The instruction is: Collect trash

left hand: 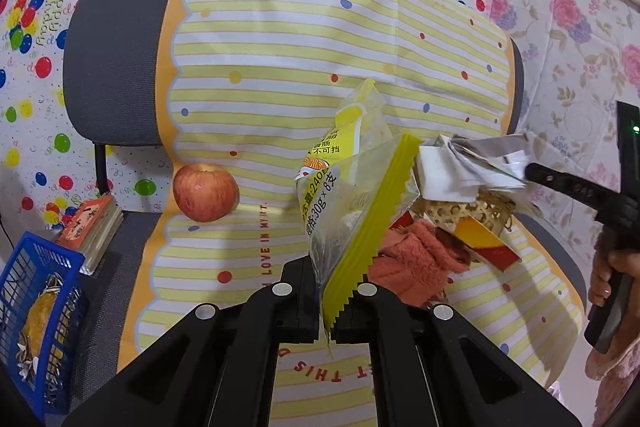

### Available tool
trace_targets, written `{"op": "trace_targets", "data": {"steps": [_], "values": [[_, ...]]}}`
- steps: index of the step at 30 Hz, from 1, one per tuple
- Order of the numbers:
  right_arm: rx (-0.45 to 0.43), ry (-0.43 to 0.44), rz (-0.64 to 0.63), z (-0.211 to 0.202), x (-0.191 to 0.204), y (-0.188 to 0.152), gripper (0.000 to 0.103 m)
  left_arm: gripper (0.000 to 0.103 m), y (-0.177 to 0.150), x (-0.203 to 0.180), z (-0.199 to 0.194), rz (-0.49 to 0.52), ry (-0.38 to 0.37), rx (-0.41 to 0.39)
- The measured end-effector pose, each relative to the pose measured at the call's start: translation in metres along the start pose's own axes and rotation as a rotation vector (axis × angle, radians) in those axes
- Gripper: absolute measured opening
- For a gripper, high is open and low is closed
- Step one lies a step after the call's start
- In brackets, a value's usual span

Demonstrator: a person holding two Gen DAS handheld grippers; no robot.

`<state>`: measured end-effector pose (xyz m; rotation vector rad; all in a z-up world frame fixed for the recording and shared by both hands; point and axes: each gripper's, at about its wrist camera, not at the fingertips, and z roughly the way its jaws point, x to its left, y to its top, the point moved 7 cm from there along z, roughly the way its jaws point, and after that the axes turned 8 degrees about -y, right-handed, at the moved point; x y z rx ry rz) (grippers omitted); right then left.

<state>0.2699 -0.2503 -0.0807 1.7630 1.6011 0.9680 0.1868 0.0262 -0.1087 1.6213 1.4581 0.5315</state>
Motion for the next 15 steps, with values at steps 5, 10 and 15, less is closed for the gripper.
{"op": "trace_targets", "data": {"steps": [5, 10, 15], "values": [[-0.005, 0.033, 0.105, -0.045, -0.041, -0.03, 0.003, 0.004, -0.01, -0.018, 0.001, 0.015, -0.034, 0.022], [0.097, 0.008, 0.007, -0.073, -0.037, -0.088, 0.003, 0.004, -0.023, -0.042, -0.007, 0.039, -0.067, 0.04], [0.199, 0.022, -0.117, -0.075, -0.016, -0.136, 0.009, 0.004, -0.029, -0.063, -0.015, 0.063, -0.081, 0.051]]}}
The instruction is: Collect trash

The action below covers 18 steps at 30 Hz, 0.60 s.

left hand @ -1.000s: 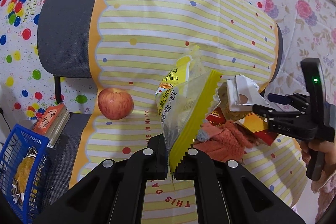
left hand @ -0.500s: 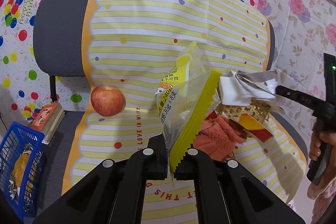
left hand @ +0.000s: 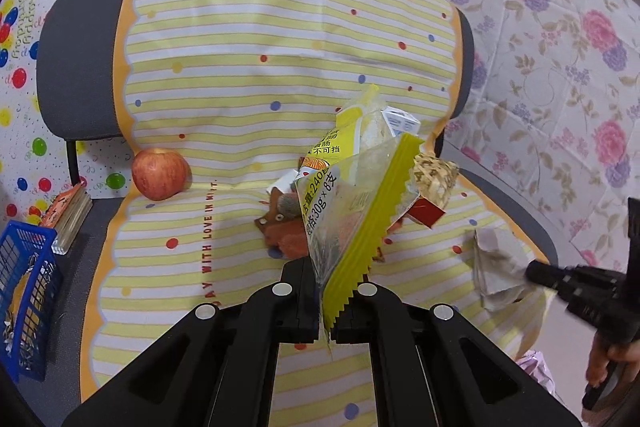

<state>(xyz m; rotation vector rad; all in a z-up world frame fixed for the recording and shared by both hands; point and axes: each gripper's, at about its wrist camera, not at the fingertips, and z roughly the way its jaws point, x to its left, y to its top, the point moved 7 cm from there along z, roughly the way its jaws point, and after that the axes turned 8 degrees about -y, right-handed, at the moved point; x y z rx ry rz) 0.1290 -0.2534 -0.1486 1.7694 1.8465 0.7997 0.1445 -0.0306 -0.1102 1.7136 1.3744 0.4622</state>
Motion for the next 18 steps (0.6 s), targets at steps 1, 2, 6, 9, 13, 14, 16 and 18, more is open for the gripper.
{"op": "trace_targets", "data": {"steps": [1, 2, 6, 9, 13, 14, 16, 18], "values": [[0.008, 0.002, -0.008, 0.0, 0.003, -0.004, 0.021, 0.004, 0.0, -0.002, -0.001, 0.0, 0.0, 0.0], [0.001, 0.013, 0.0, -0.004, 0.005, -0.007, 0.038, 0.004, -0.002, -0.005, -0.004, 0.003, 0.001, 0.0], [-0.038, 0.0, 0.047, -0.029, -0.004, -0.016, 0.049, 0.004, -0.009, -0.015, -0.012, 0.027, 0.008, 0.002], [-0.033, -0.045, 0.117, -0.037, -0.024, -0.025, 0.049, 0.004, -0.012, -0.018, -0.015, 0.025, 0.007, 0.0], [0.008, -0.064, 0.258, -0.016, -0.054, -0.038, 0.049, 0.004, -0.012, -0.022, -0.019, 0.026, 0.01, -0.012], [0.008, -0.073, 0.272, -0.009, -0.056, -0.039, 0.049, 0.004, -0.011, -0.02, -0.021, 0.023, 0.016, -0.013], [0.006, -0.092, 0.281, 0.005, -0.057, -0.037, 0.049, 0.004, -0.01, -0.017, -0.023, 0.017, 0.026, -0.016], [0.021, -0.108, 0.289, 0.02, -0.057, -0.035, 0.049, 0.004, -0.011, -0.013, -0.028, 0.011, 0.041, -0.021]]}}
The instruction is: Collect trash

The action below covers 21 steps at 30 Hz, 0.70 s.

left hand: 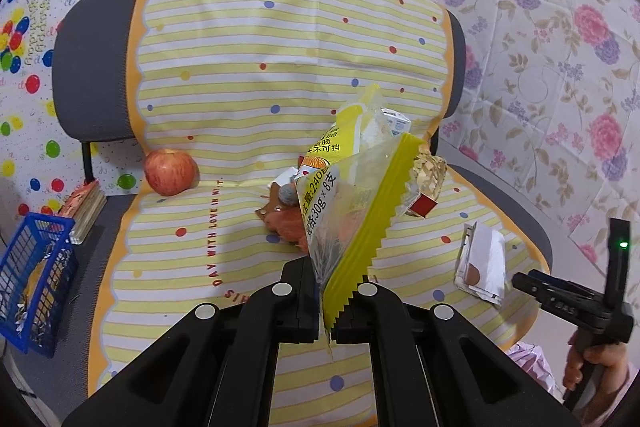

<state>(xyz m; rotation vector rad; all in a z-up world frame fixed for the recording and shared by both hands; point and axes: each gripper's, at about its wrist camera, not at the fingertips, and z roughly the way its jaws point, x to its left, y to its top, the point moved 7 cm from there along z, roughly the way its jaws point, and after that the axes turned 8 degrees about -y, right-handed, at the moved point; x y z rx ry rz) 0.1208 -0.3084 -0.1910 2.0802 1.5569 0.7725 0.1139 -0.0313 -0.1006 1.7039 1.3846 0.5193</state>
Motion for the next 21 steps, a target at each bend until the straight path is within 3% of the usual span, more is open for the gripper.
{"op": "trace_targets", "data": {"steps": [3, 5, 7, 10, 15, 16, 17, 20, 21], "values": [[-0.005, -0.018, 0.004, 0.013, 0.007, 0.005, 0.047, 0.004, -0.001, 0.008, -0.006, -0.011, 0.021, -0.008], [0.022, 0.032, 0.032, 0.019, 0.016, 0.007, 0.046, 0.004, -0.002, 0.014, -0.009, -0.021, 0.037, -0.013], [0.028, 0.029, 0.026, 0.023, 0.025, 0.01, 0.046, 0.004, -0.002, 0.02, -0.01, -0.037, 0.043, -0.016], [0.014, -0.042, -0.019, 0.029, 0.037, 0.012, 0.052, 0.004, -0.005, 0.023, -0.012, -0.048, 0.044, -0.012], [-0.037, -0.182, -0.159, 0.032, 0.051, 0.004, 0.049, 0.004, -0.011, 0.025, -0.017, -0.048, 0.033, -0.007], [-0.04, -0.17, -0.163, 0.031, 0.052, 0.003, 0.041, 0.004, -0.012, 0.025, -0.018, -0.049, 0.025, -0.006], [-0.039, -0.157, -0.159, 0.029, 0.05, 0.003, 0.024, 0.004, -0.014, 0.024, -0.02, -0.048, 0.02, -0.006], [-0.04, -0.107, -0.151, 0.021, 0.049, 0.0, 0.005, 0.004, -0.016, 0.023, -0.026, -0.045, 0.008, -0.008], [-0.044, -0.083, -0.147, 0.016, 0.05, 0.001, 0.005, 0.004, -0.016, 0.021, -0.029, -0.045, -0.002, -0.01]]}}
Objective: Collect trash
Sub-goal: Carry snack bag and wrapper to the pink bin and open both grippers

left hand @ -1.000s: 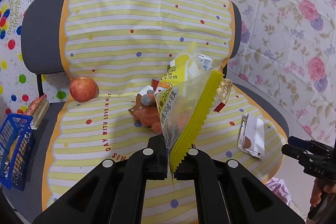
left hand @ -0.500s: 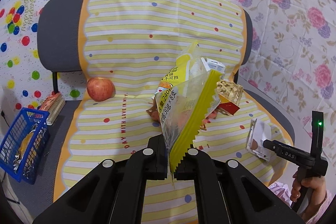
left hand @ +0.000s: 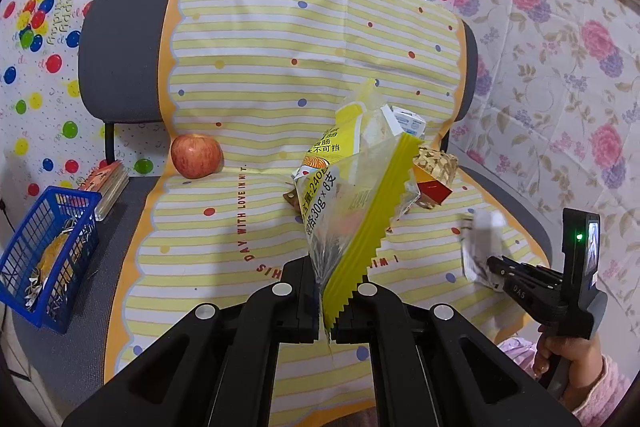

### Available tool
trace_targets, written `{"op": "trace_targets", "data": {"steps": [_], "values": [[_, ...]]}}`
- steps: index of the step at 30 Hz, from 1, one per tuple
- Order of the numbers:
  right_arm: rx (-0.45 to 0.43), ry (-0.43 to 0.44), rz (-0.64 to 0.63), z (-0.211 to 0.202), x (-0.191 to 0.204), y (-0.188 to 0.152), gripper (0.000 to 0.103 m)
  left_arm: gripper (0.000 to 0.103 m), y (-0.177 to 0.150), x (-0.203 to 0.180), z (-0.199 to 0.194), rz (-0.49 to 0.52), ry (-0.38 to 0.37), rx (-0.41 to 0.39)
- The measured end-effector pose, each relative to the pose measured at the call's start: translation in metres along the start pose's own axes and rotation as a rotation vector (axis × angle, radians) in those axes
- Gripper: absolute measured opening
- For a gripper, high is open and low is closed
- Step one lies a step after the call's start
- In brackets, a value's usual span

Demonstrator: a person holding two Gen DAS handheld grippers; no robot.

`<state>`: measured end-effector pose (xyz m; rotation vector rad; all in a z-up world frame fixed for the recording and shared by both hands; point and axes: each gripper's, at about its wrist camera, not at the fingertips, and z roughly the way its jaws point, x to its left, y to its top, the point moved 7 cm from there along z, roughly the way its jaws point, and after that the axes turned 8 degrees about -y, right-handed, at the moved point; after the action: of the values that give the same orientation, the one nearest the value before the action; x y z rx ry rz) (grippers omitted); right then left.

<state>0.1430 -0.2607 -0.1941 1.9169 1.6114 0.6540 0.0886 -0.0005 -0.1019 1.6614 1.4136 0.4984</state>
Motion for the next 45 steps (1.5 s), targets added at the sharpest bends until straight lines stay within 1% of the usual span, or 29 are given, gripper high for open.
{"op": "trace_targets", "data": {"steps": [1, 3, 5, 9, 10, 14, 16, 19, 22, 25, 28, 32, 36, 40, 42, 43, 45], "values": [[-0.013, 0.027, 0.007, -0.009, -0.001, 0.001, 0.005, 0.004, 0.0, -0.002, -0.004, -0.002, -0.017, -0.002], [-0.049, 0.048, 0.006, -0.03, -0.003, 0.004, 0.005, 0.004, 0.003, -0.01, -0.012, -0.002, -0.059, -0.006], [-0.091, 0.065, -0.011, -0.059, -0.009, 0.006, 0.005, 0.004, 0.005, -0.028, -0.022, 0.013, -0.126, -0.015], [-0.135, 0.058, -0.031, -0.101, -0.022, 0.004, 0.005, 0.004, 0.001, -0.073, -0.031, 0.067, -0.222, -0.013], [-0.149, 0.049, -0.031, -0.114, -0.028, 0.0, 0.005, 0.004, -0.003, -0.09, -0.033, 0.088, -0.261, -0.011], [-0.177, 0.001, 0.004, -0.148, -0.057, -0.016, 0.005, 0.004, -0.018, -0.142, -0.038, 0.167, -0.363, 0.004], [-0.175, -0.032, 0.025, -0.159, -0.073, -0.025, 0.005, 0.004, -0.028, -0.166, -0.036, 0.206, -0.41, 0.021], [-0.16, -0.095, 0.052, -0.172, -0.099, -0.044, 0.005, 0.004, -0.045, -0.193, -0.028, 0.248, -0.456, 0.046], [-0.131, -0.16, 0.088, -0.181, -0.122, -0.069, 0.005, 0.004, -0.066, -0.212, -0.014, 0.271, -0.487, 0.085], [-0.089, -0.193, 0.123, -0.181, -0.135, -0.093, 0.005, 0.004, -0.087, -0.227, 0.0, 0.29, -0.513, 0.123], [-0.052, -0.232, 0.143, -0.182, -0.144, -0.116, 0.005, 0.004, -0.105, -0.239, 0.009, 0.319, -0.535, 0.154], [-0.022, -0.288, 0.152, -0.182, -0.154, -0.139, 0.006, 0.004, -0.132, -0.251, 0.024, 0.361, -0.544, 0.209], [0.055, -0.284, 0.191, -0.167, -0.163, -0.161, 0.006, 0.004, -0.155, -0.259, 0.042, 0.382, -0.569, 0.309], [0.114, -0.281, 0.222, -0.151, -0.17, -0.175, 0.007, 0.005, -0.17, -0.265, 0.056, 0.394, -0.582, 0.375], [0.138, -0.274, 0.237, -0.145, -0.173, -0.18, 0.007, 0.006, -0.174, -0.268, 0.059, 0.404, -0.584, 0.387], [0.146, -0.272, 0.243, -0.142, -0.175, -0.183, 0.007, 0.009, -0.175, -0.27, 0.061, 0.412, -0.586, 0.391], [0.155, -0.27, 0.251, -0.139, -0.177, -0.184, 0.013, 0.009, -0.176, -0.273, 0.063, 0.418, -0.586, 0.394]]}}
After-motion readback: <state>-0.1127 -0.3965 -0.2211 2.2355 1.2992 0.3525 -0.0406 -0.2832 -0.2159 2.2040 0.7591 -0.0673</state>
